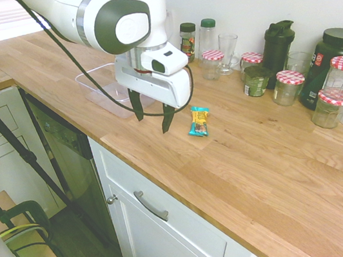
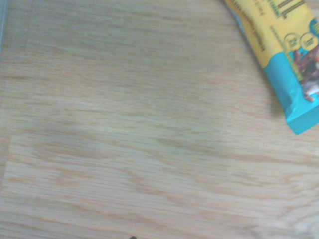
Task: Put the protein bar into the container
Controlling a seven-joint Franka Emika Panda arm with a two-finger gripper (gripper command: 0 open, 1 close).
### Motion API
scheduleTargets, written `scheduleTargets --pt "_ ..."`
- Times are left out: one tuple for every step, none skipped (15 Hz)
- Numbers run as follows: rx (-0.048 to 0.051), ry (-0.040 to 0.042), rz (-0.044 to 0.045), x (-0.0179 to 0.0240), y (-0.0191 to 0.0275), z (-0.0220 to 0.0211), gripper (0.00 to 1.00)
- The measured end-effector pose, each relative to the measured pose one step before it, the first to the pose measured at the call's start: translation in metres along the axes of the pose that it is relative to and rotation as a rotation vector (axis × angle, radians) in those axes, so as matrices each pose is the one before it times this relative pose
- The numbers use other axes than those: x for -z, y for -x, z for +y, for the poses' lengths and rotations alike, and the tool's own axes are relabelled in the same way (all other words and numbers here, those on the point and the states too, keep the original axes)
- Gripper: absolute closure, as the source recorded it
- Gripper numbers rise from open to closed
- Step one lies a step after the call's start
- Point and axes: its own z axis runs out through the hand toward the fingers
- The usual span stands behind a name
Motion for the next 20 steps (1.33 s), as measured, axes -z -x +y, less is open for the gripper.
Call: scheduleTargets --pt "0.02897 0.00635 0.02055 0.00523 -0.00926 0.00321 0.00" --pt "0.02538 0.00889 0.02360 0.00595 -0.00967 0.00242 0.00" --pt "0.03385 0.00987 0.01671 0.00320 -0.00863 0.00029 0.00" --pt "0.03660 0.01109 0.00620 -0.00205 -0.00575 -0.00017 0.00" --pt "0.02704 0.01252 0.00521 -0.00487 -0.00515 -0.00322 0.00" --pt "0.02173 0.00747 0.00499 -0.00574 -0.00336 -0.00710 0.00" --pt "0.02284 0.00341 0.00565 -0.00437 -0.00192 -0.00912 0.00" --pt "0.02154 -0.00013 0.00469 -0.00170 -0.00242 -0.01077 0.00" --pt "0.01910 -0.00347 0.00441 0.00079 -0.00306 -0.01065 0.00" --pt "0.01051 -0.00388 0.00647 0.00177 -0.00527 -0.00706 0.00" --pt "0.00623 -0.00278 0.00530 0.00103 -0.00521 -0.00545 0.00" --pt "0.00128 -0.00181 0.00273 -0.00053 -0.00655 -0.00367 0.00" --pt "0.00165 0.00129 -0.00013 -0.00212 -0.00485 -0.00241 0.00" --pt "0.00243 0.00351 -0.00230 -0.00372 -0.00427 -0.00197 0.00" --pt "0.00289 0.00452 -0.00301 -0.00413 -0.00371 -0.00184 0.00" --pt "0.00105 0.00353 -0.00259 -0.00385 -0.00387 -0.00136 0.00" --pt "-0.00209 0.00289 -0.00402 -0.00387 -0.00349 0.00016 0.00" --pt "-0.00400 0.00321 -0.00531 -0.00412 -0.00250 0.00153 0.00" --pt "-0.00481 0.00276 -0.00478 -0.00391 -0.00326 0.00189 0.00" --pt "-0.00372 0.00262 -0.00489 -0.00372 -0.00244 0.00146 0.00"
